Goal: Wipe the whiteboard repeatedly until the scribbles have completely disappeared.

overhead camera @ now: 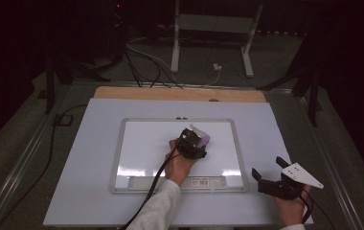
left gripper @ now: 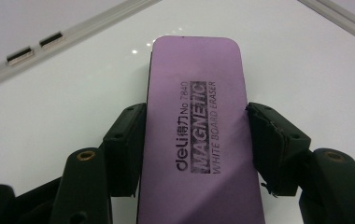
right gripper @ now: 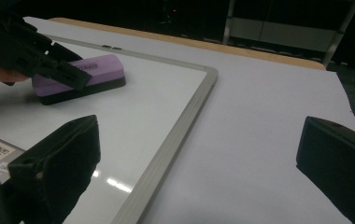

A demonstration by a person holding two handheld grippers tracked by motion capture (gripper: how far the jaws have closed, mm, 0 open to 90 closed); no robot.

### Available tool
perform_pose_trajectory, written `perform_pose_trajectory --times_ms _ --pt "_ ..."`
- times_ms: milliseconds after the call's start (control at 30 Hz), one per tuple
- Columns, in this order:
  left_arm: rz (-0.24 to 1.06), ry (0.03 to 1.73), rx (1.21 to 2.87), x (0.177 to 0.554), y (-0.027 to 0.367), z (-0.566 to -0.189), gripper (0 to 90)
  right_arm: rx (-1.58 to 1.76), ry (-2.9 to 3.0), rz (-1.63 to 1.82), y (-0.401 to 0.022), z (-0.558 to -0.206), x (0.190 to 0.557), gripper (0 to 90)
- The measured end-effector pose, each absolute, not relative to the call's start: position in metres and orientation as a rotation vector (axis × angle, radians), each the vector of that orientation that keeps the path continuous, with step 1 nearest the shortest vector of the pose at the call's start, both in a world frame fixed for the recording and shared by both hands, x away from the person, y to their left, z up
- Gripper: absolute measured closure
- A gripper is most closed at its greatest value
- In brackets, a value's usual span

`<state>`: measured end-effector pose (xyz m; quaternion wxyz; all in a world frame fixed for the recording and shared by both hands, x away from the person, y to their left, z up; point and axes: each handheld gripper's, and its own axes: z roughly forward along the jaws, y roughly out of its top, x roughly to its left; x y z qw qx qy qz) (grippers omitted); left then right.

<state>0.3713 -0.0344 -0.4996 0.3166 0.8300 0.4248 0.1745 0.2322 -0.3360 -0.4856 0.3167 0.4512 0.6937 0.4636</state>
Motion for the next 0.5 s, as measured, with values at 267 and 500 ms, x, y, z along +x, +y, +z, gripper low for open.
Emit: perform_pose_trajectory --times_ms 267,500 --pt "0.615 1.277 2.168 0.390 0.006 -0.498 41.8 1.189 1.825 1.221 -0.336 -0.485 0.232 0.0" --pt "0.662 1.399 2.109 0.401 0.043 -0.490 41.8 1.190 1.825 1.219 -0.336 -0.486 0.233 0.0"
